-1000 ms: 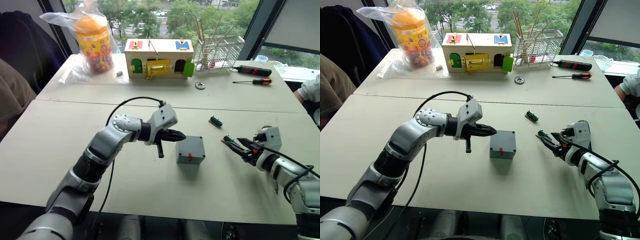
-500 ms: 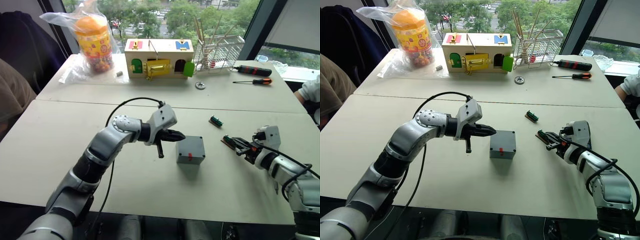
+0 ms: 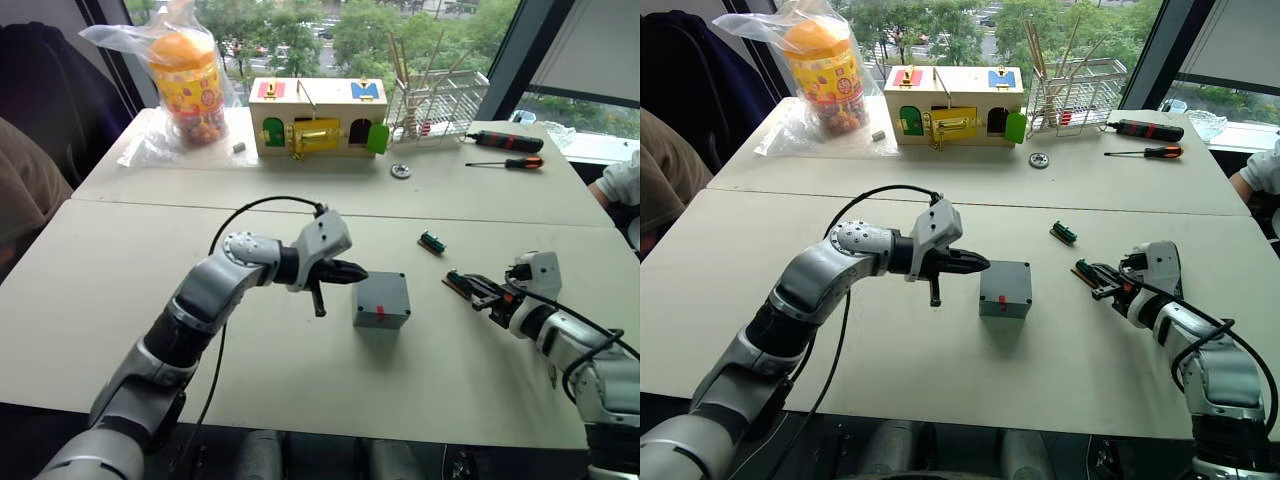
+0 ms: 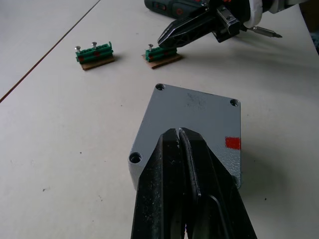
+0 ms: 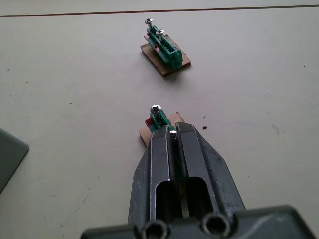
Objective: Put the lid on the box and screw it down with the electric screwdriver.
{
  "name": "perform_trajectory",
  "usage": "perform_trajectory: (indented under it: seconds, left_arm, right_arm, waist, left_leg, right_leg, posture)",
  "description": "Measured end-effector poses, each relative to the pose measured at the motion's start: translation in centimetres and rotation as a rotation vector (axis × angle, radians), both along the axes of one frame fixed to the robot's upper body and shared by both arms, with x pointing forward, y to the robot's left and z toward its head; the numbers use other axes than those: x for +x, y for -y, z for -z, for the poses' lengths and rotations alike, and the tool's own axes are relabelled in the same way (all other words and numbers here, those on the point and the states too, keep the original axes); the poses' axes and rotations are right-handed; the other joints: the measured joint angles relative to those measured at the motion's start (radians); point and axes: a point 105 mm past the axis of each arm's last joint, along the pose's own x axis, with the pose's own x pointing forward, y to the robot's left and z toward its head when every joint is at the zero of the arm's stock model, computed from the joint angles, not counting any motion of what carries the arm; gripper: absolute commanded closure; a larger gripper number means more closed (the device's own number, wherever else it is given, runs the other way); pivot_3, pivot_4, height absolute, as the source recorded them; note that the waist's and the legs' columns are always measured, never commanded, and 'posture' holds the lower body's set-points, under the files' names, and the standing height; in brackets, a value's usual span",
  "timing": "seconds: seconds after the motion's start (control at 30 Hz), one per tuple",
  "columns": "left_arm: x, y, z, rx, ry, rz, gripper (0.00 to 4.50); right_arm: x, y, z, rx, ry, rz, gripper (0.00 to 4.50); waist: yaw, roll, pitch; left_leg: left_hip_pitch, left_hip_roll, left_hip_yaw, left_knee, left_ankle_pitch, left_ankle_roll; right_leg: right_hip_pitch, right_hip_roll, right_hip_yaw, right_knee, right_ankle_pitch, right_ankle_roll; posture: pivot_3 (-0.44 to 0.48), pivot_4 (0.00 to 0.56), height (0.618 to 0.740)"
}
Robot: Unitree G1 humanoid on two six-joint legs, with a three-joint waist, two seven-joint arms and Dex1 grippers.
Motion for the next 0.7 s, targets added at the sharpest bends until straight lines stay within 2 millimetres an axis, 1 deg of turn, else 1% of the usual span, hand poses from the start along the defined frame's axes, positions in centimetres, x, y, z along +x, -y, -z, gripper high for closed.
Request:
perform_trajectory:
  seconds: [0.17,0.3,0.37,0.43,0.5,0.6,0.7]
  left_arm:
    - [0.0,-0.1,0.0,0.002,0.001,0.000,4.50]
    - [0.2,-0.2,0.1,0.000,-0.005,-0.002,4.50]
    - [0.3,-0.3,0.0,-0.007,-0.004,-0.008,4.50]
    - [0.4,-0.6,-0.2,-0.019,-0.005,-0.015,4.50]
    - [0.2,-1.4,-0.3,-0.029,-0.014,-0.020,4.50]
    - [-0.1,-2.7,0.2,0.004,-0.029,-0.025,4.50]
    - [-0.4,-3.7,0.3,0.027,-0.028,-0.022,4.50]
  right_arm:
    - [0.0,0.5,-0.9,0.035,0.034,0.034,4.41]
    - [-0.3,0.3,-3.0,0.104,0.101,0.054,4.41]
    - [-0.3,-0.2,-4.1,0.129,0.133,0.042,4.41]
    - [-0.4,-1.4,-5.3,0.153,0.161,-0.001,4.41]
    - [-0.8,-3.2,-6.2,0.170,0.171,-0.070,4.41]
    - [-1.5,-6.5,-6.5,0.190,0.143,-0.200,4.41]
    - [-1.9,-8.9,-6.4,0.191,0.121,-0.296,4.41]
  waist:
    - [0.000,0.000,0.000]
    - [0.000,0.001,0.000]
    - [-0.001,0.001,0.000]
    - [-0.001,0.001,0.001]
    - [-0.003,0.001,0.001]
    - [-0.003,0.001,0.001]
    - [0.000,0.001,0.001]
  left_leg:
    - [0.000,0.000,0.000,0.000,0.000,0.000]
    - [0.000,0.000,0.000,0.000,0.000,0.000]
    - [0.000,0.000,0.000,0.000,0.000,0.000]
    - [0.000,0.000,0.000,0.000,0.000,0.000]
    - [0.000,0.001,0.000,-0.001,0.000,0.000]
    - [0.000,0.001,0.000,-0.001,0.000,0.000]
    - [0.000,0.001,0.000,0.000,0.000,0.000]
  right_leg:
    - [0.000,0.000,0.000,0.000,0.000,0.000]
    - [0.000,0.000,0.000,0.000,0.000,0.000]
    - [0.000,0.000,0.000,0.000,0.000,0.000]
    - [0.000,0.000,0.000,0.000,0.000,0.000]
    - [0.000,0.000,0.000,0.000,0.000,0.000]
    - [-0.001,0.000,0.000,0.001,0.000,0.000]
    - [0.000,0.000,0.000,0.000,0.000,0.000]
  posture:
    - [0.000,0.150,0.708]
    - [0.000,0.150,0.708]
    - [0.000,0.150,0.708]
    - [0.000,0.150,0.708]
    - [0.000,0.150,0.708]
    - [0.000,0.150,0.708]
    - [0.000,0.150,0.708]
